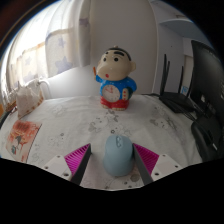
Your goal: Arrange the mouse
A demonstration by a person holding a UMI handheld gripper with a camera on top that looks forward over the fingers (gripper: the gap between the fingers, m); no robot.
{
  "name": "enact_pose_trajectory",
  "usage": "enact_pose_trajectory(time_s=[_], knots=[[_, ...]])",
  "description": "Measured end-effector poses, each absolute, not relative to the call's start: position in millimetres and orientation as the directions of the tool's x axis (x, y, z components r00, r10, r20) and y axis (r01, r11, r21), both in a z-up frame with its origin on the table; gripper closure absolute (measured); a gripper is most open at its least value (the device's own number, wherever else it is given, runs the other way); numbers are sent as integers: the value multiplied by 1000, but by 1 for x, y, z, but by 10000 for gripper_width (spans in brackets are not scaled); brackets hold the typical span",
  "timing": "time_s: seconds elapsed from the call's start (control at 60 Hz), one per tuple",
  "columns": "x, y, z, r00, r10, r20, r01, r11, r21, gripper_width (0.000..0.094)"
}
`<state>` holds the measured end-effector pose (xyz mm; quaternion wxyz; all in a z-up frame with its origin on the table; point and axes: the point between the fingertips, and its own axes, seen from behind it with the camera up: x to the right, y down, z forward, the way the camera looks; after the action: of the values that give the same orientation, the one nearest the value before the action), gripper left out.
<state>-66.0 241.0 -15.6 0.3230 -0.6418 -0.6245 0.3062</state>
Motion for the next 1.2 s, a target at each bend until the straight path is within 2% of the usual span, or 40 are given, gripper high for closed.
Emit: enact_pose_trajectory(time_s=[0.083,0.167,0.217,0.25,0.383,0.45,0.533,0.633,0.75,0.867,1.0,1.083,1.2], knots=[[-68,241,-16,23,1000,10,603,-6,-797,102],[-69,245,-16,30,999,15,601,-6,-799,189],[-69,249,-16,39,999,22,601,-6,-799,289],[-70,251,-16,44,999,25,602,-7,-798,456],[-73,255,-7,65,997,48,621,-3,-784,505],[-77,250,17,72,996,46,604,-6,-797,529],[-84,233,63,79,995,54,568,-1,-823,549],[-91,171,119,31,1000,4,517,-12,-856,554],[-92,66,150,-64,996,-59,495,-20,-869,555],[-81,-42,130,-139,986,-90,521,-4,-853,554],[-64,-126,63,-184,982,-50,561,63,-825,538],[-54,-153,21,-184,983,-24,604,94,-791,513],[-53,-152,-1,-139,989,56,624,132,-770,449]])
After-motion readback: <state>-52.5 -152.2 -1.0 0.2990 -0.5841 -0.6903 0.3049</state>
